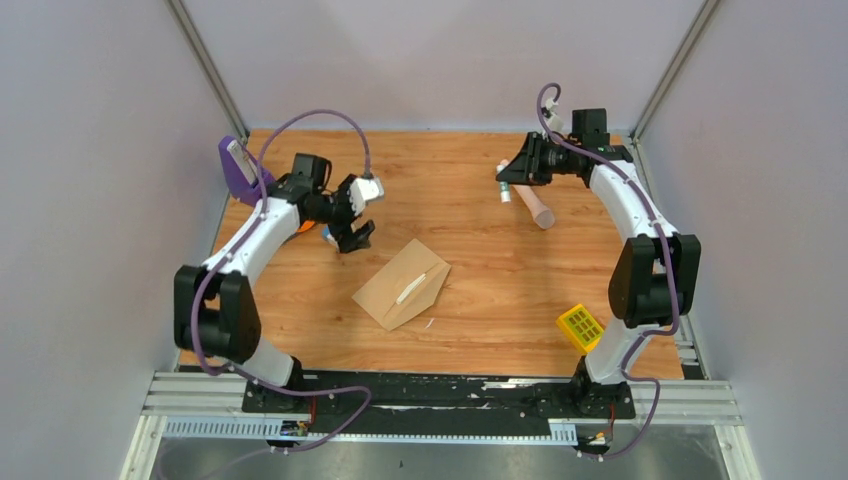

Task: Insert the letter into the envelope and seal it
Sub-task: Open the solid glue cap from the solid glue.

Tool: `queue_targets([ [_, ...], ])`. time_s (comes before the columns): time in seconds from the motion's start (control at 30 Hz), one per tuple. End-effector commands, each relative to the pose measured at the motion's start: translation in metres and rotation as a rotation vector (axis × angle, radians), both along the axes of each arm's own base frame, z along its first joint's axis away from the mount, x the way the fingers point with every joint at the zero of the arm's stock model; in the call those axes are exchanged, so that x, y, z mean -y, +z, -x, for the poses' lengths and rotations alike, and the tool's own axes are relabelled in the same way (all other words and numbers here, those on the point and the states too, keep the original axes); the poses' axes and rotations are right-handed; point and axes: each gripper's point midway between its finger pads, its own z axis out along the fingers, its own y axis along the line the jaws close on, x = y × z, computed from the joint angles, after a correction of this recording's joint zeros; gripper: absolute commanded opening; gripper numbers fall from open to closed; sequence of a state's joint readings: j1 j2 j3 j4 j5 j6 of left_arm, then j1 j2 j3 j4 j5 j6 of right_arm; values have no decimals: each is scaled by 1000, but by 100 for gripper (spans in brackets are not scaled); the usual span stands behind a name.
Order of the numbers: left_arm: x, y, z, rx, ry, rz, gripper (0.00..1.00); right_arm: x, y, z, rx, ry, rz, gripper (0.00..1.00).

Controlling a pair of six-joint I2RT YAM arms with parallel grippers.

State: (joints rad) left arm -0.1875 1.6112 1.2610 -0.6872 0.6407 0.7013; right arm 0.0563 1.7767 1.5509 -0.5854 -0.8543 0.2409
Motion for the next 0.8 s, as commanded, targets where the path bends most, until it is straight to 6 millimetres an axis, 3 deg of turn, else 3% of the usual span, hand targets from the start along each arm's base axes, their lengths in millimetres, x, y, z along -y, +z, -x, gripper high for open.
queue_targets([
  [0.0,-24,-11,28,388,-425,-257,100,5,19,-7,106,-12,37,0],
  [0.17,-13,-14,82,400,-705,-277,100,10,13,-12,109,-33,69,0],
  [0.3,-2,-41,114,357,-816,-323,100,13,10,-15,110,-45,91,0],
  [0.4,-5,-75,116,397,-869,-437,100,15,8,-16,117,-52,107,0],
  [0.47,0,-85,114,443,-893,-462,100,18,5,-18,121,-60,127,0],
  [0.77,20,-96,104,552,-878,-511,100,28,1,-23,128,-89,167,0],
])
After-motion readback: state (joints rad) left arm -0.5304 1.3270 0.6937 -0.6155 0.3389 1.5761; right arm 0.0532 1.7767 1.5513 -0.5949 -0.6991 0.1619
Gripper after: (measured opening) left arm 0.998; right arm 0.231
